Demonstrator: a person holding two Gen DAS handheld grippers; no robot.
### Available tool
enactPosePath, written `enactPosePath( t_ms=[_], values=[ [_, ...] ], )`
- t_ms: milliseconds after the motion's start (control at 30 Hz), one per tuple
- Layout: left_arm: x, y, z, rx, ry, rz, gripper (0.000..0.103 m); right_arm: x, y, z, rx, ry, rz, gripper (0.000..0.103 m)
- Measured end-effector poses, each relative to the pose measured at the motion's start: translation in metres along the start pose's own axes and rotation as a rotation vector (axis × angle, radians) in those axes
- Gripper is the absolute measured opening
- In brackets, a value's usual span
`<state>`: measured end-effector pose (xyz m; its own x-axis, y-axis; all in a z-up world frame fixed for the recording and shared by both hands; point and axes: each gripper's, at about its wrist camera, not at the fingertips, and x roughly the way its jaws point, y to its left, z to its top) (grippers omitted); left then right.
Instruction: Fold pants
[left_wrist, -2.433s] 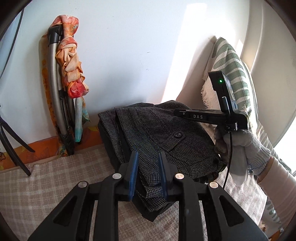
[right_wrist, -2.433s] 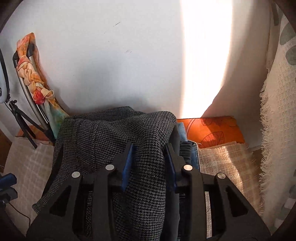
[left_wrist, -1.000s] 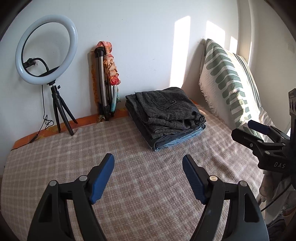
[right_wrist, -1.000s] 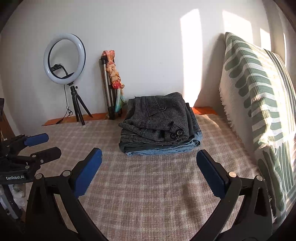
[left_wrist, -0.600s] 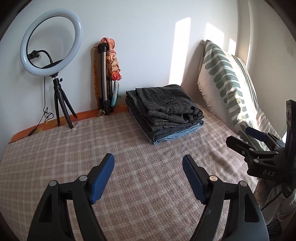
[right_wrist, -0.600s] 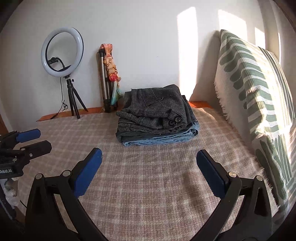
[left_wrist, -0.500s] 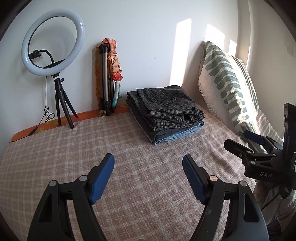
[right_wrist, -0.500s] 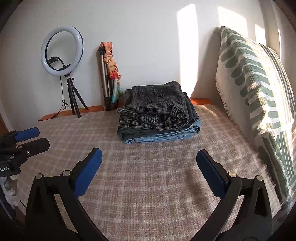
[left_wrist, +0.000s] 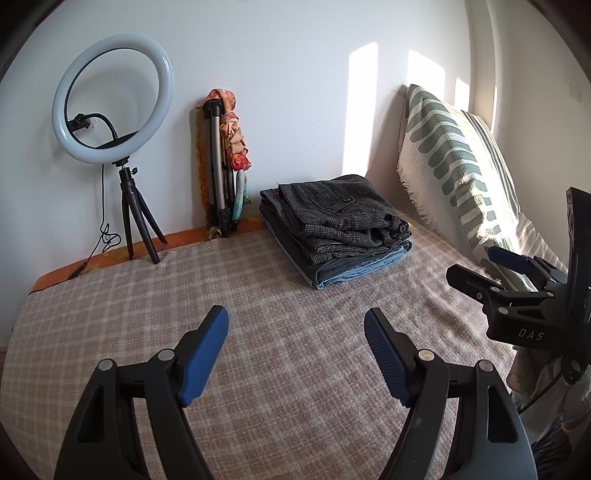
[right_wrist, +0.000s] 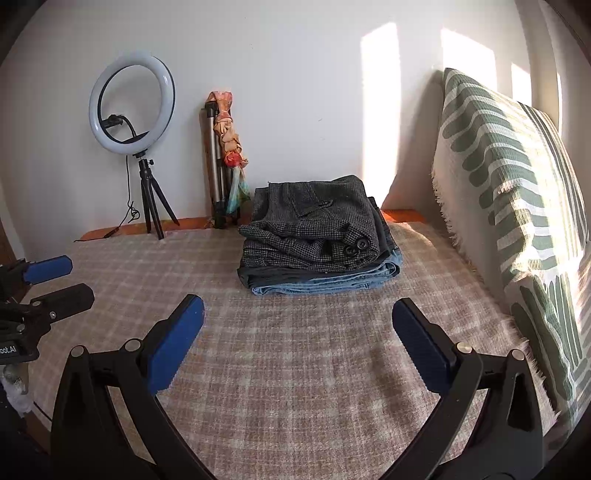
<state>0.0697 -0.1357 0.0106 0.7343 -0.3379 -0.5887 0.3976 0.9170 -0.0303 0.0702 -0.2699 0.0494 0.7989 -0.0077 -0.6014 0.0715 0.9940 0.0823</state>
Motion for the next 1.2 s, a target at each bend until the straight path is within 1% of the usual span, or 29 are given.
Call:
enactPosePath(
  t_ms=[733,1067,1200],
  values=[
    [-0.0043,0.0001,-0.0024,-0.005,0.009,-0.004,0.074,0.0026,0.0024,-0.0014,0.011,0.009,0.002,0.103],
    [-0.0059,0.0032,-0.0021,-0.015,0.005,0.011,0.074,0.0027,0.0032,-0.0023,0.010,0.010,0.003,0.103],
    [-0.0072,0.0019,-0.0014,-0.002,-0.002,0.040,0.074,0.0046,0.0056,-0.0031,-0.002,0.011,0.006,0.103]
  ],
)
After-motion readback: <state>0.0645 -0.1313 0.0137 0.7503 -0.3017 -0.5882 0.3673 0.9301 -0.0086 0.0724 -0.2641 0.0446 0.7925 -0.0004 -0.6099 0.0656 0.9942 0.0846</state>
